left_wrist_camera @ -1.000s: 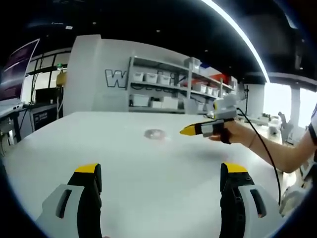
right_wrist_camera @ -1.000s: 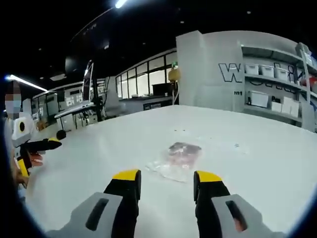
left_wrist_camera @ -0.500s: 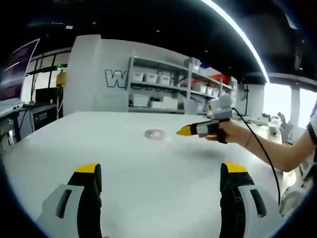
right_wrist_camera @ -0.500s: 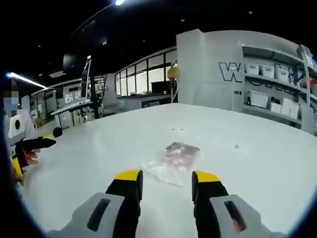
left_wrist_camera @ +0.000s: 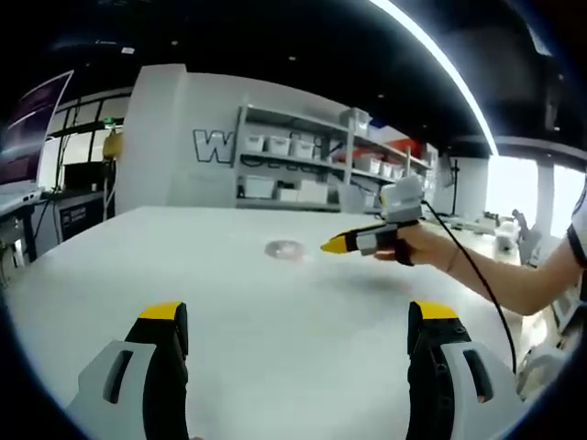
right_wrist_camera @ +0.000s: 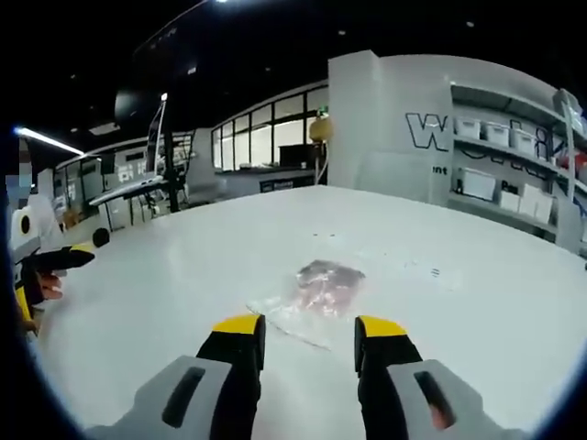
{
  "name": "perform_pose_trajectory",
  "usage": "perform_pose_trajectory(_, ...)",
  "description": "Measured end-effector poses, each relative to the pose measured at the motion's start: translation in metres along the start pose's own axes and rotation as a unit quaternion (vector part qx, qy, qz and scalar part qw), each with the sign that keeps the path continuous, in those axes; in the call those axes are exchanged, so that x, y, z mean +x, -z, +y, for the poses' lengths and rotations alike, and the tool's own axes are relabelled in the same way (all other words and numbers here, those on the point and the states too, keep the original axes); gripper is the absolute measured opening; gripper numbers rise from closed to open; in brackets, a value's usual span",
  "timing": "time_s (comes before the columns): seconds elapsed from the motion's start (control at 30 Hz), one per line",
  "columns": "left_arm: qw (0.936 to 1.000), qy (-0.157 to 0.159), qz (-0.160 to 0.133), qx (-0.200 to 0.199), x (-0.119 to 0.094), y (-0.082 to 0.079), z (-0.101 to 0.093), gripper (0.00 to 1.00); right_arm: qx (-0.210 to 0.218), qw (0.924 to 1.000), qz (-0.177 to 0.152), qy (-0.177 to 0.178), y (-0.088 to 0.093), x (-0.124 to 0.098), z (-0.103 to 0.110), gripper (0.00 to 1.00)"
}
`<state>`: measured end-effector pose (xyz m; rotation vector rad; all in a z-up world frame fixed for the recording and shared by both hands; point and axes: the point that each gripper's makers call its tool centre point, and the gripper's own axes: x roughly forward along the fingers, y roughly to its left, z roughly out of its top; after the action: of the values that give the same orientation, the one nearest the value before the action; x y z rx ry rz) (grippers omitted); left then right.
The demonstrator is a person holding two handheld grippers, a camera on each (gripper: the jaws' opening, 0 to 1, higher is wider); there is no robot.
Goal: Open the resealable bag by pulling the two sides of the seal apart until the entire bag opening is separated and visibly accessible.
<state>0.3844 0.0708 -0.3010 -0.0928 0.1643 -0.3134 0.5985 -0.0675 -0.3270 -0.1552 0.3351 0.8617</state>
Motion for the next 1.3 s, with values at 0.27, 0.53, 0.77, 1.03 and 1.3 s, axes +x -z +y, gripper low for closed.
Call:
perform_pose_trajectory(0.27,1.0000,0.001,0.001,0.000,0.000,0.001,0.000,1.00,-0.010,0.9999,0.014,0.005,0.006,0.005,-0.003,0.36)
perform_pose_trajectory(0.53,1.0000,0.001,0.004,0.001,0.001,0.002,-0.001,1.00,-0.012,0.9998,0.015,0.003,0.004,0.008,-0.003,0.35)
perform_pose_trajectory(0.77,1.0000,0.002,0.006,0.003,0.001,0.002,-0.003,1.00,-0.020,0.9996,0.021,0.008,0.006,0.013,-0.006,0.33)
perform_pose_trajectory(1.03,1.0000,-0.003,0.005,0.001,-0.001,0.003,-0.001,1.00,-0.013,0.9997,0.020,0.003,0.005,0.016,-0.006,0.33)
perform_pose_trajectory(1.3,1.0000,0.002,0.005,0.002,0.000,0.003,-0.004,1.00,-0.018,0.9995,0.027,0.004,0.008,0.019,-0.007,0.32)
